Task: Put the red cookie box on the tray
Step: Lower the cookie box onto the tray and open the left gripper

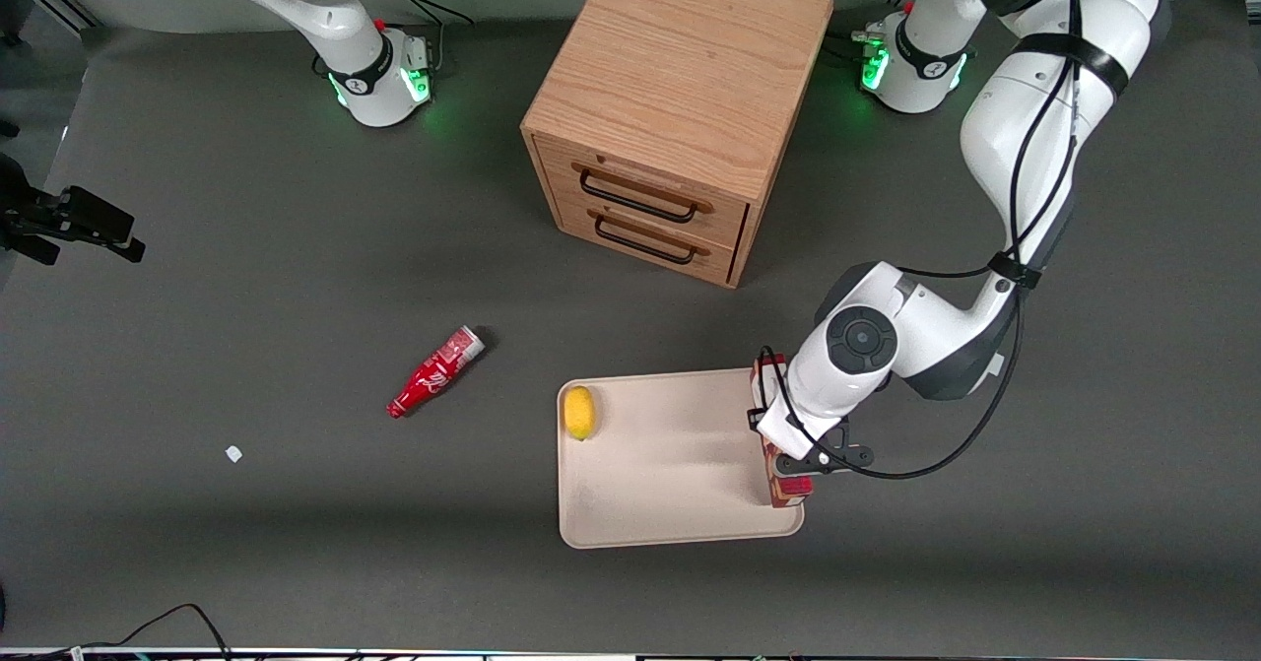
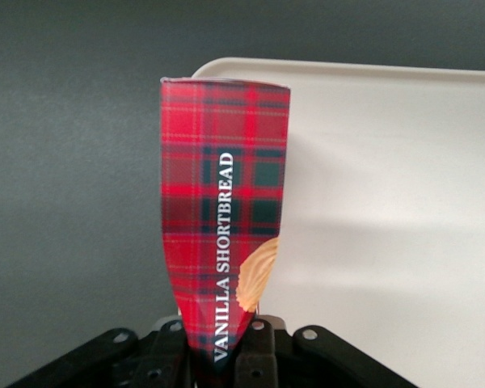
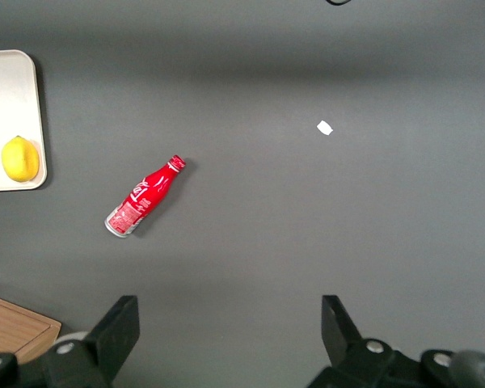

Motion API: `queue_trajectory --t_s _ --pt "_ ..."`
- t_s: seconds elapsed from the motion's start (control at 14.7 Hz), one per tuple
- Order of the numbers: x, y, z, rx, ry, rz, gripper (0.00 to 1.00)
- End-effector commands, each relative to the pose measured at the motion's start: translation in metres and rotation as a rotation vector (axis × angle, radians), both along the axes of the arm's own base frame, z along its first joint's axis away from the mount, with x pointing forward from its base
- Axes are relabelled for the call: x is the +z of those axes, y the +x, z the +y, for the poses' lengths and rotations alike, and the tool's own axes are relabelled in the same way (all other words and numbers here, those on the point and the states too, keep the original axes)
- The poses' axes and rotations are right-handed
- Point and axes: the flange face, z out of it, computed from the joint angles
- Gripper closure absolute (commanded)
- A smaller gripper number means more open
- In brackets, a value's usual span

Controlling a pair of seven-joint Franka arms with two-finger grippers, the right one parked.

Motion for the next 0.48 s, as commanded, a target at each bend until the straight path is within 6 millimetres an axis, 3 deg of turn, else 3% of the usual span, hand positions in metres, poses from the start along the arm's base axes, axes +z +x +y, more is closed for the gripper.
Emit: queue_trajectory --t_s 0.0,0.27,0.41 --pt "0.0041 0.0004 -0.006 0.001 0.017 -0.045 1.0" --pt "-0.0018 0.0013 -0.0037 -0.007 0.031 -0.048 1.0" --pt "-0.0018 0.0014 -0.0036 -0.01 0.035 -0.051 0.24"
